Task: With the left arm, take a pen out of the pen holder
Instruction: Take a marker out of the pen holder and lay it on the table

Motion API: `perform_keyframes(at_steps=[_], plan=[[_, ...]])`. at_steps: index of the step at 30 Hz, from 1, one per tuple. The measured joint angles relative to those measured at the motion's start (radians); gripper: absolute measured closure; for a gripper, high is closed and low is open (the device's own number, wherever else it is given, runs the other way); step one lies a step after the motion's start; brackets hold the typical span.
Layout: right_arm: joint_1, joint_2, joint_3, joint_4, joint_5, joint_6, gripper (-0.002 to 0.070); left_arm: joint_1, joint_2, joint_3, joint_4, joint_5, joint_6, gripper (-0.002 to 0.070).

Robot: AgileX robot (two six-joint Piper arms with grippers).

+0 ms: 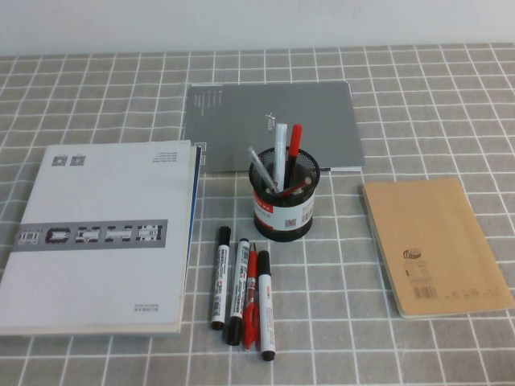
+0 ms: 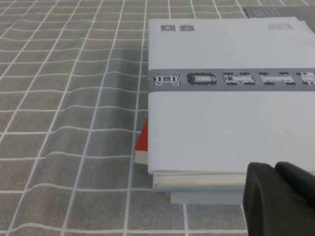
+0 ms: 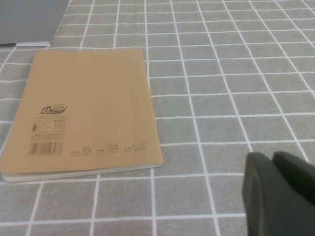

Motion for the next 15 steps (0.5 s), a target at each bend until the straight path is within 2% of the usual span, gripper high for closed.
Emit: perform_keyframes(at_steps=[15], plan=[[0.0, 0.0, 0.0, 0.0, 0.0, 0.0, 0.0689, 0.0, -0.002, 0.0, 0.0, 0.008, 0.0, 0.0678]])
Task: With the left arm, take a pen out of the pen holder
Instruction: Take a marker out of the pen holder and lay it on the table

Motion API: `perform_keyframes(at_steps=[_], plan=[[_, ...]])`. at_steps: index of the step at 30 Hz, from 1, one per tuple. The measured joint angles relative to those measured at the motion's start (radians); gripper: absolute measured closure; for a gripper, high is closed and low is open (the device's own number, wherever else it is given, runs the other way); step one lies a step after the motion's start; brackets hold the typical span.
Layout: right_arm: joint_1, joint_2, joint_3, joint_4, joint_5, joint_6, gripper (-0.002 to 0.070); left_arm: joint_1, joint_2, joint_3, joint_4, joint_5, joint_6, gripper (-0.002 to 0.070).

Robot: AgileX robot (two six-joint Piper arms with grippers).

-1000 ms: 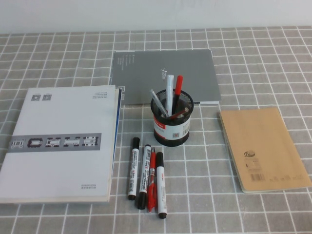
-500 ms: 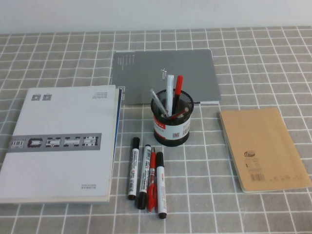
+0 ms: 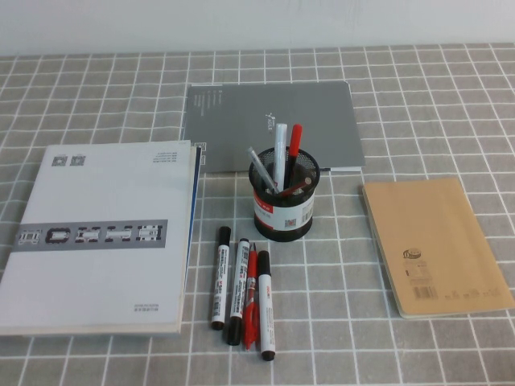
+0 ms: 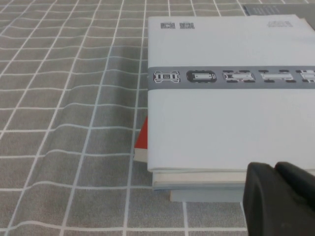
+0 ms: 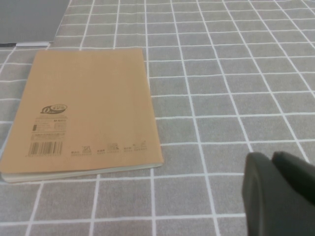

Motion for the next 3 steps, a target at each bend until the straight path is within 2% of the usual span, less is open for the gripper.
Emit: perform_keyframes(at_steps=[3], plan=[[0.0, 0.0, 0.0, 0.0, 0.0, 0.0, 0.0689, 0.0, 0.0, 0.0, 0.0, 0.0, 0.0, 0.0678]])
